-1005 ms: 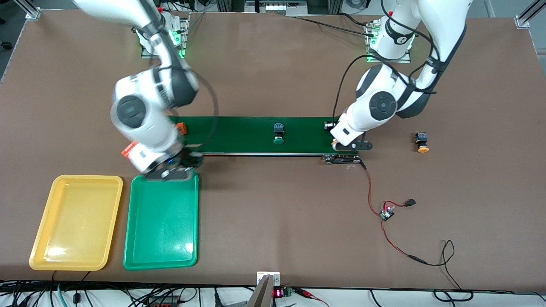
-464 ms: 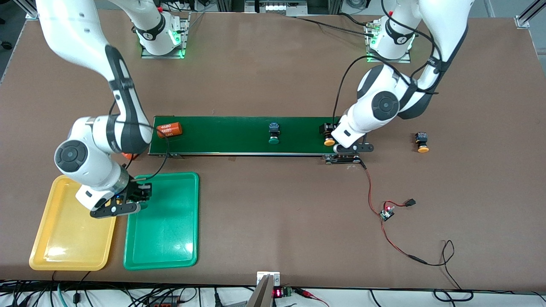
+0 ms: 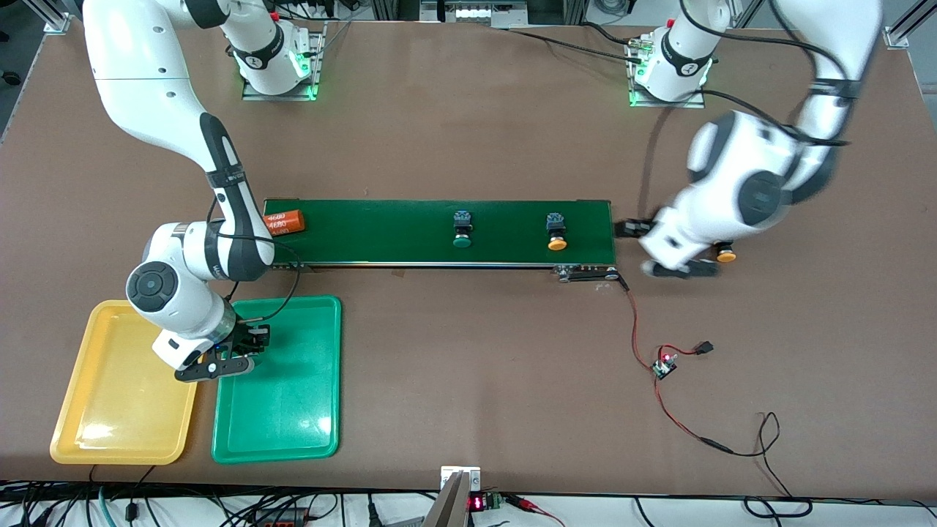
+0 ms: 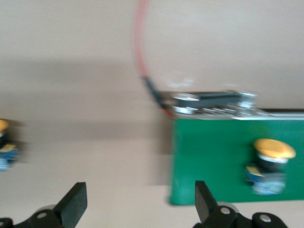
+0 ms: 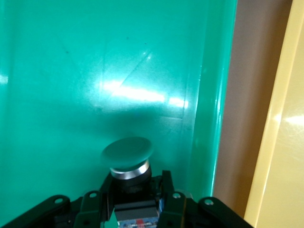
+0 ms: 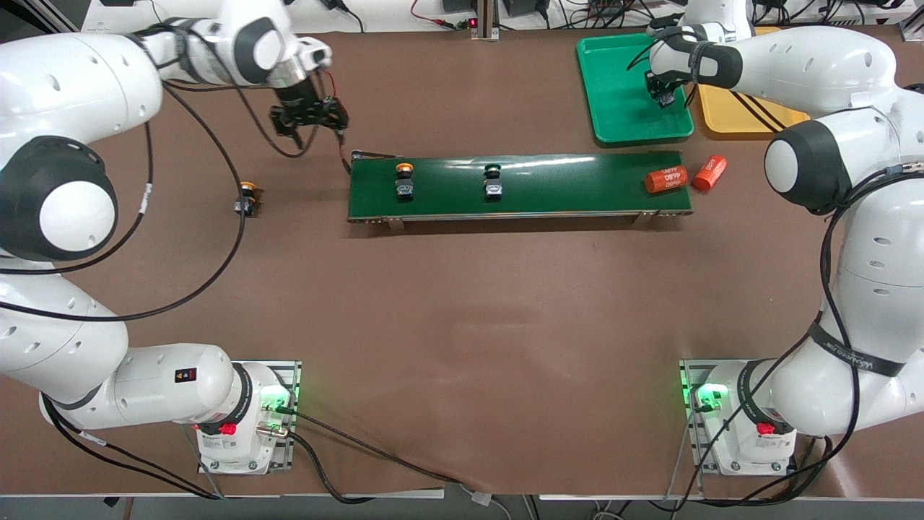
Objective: Sort buttons by color to trays
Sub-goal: 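Release the green button in the green tray while the left gripper grasps yellow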
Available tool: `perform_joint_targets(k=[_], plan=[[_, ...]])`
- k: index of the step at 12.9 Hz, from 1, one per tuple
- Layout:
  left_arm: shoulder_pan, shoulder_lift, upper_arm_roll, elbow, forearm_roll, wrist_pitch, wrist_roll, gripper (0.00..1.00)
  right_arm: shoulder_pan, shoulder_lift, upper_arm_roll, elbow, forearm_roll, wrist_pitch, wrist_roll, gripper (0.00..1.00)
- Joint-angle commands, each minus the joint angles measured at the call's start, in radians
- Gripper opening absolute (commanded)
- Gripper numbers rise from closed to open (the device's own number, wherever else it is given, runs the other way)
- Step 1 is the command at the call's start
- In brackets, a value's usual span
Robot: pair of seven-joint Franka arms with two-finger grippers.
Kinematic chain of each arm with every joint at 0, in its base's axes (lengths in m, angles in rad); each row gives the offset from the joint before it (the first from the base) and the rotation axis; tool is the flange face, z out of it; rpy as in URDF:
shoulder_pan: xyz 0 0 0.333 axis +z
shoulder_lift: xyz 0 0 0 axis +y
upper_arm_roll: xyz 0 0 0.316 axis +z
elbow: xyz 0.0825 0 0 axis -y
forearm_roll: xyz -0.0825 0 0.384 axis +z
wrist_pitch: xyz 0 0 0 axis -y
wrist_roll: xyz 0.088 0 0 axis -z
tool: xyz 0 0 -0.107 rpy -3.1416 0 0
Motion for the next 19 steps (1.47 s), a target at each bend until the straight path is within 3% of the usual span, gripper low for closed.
perform_joint_targets(k=[1, 3, 5, 7, 10, 12, 13, 15, 17, 18, 19], plan=[[-0.001, 0.036, 0.142, 0.004, 0.007, -0.044, 0.192, 1.00, -0.015, 0.022, 0.003, 0.018, 0.010, 0.005, -0.009, 0.84], [-0.001, 0.061, 0.231, -0.011, 0.049, -0.047, 0.255, 1.00, -0.007, 0.017, 0.005, 0.012, 0.010, 0.005, -0.003, 1.00], [-0.001, 0.076, 0.240, -0.046, 0.189, -0.026, 0.232, 1.00, 0.012, -0.034, 0.009, -0.045, 0.013, -0.007, 0.006, 1.00], [-0.001, 0.089, 0.281, -0.103, 0.227, 0.090, 0.208, 0.99, 0.040, -0.154, 0.015, -0.166, 0.018, -0.024, 0.064, 1.00], [0.001, 0.098, 0.306, -0.256, 0.228, 0.331, 0.208, 0.97, 0.045, -0.346, 0.119, -0.303, 0.018, -0.164, 0.286, 1.00], [0.002, 0.099, 0.306, -0.285, 0.228, 0.343, 0.206, 0.93, 0.045, -0.435, 0.208, -0.345, 0.018, -0.238, 0.383, 1.00], [0.002, 0.104, 0.306, -0.287, 0.228, 0.343, 0.208, 0.83, 0.045, -0.460, 0.251, -0.370, 0.018, -0.239, 0.428, 1.00], [0.002, 0.106, 0.305, -0.284, 0.228, 0.341, 0.208, 0.52, 0.048, -0.464, 0.346, -0.383, 0.013, -0.222, 0.566, 1.00], [0.005, 0.096, 0.303, -0.272, 0.228, 0.332, 0.208, 0.24, 0.071, -0.464, 0.397, -0.416, 0.000, -0.133, 0.659, 1.00], [0.004, 0.092, 0.303, -0.269, 0.228, 0.318, 0.221, 0.14, 0.088, -0.464, 0.406, -0.436, 0.000, -0.092, 0.693, 1.00], [0.004, 0.089, 0.302, -0.261, 0.226, 0.300, 0.217, 0.11, 0.098, -0.457, 0.408, -0.453, -0.002, -0.053, 0.732, 1.00]])
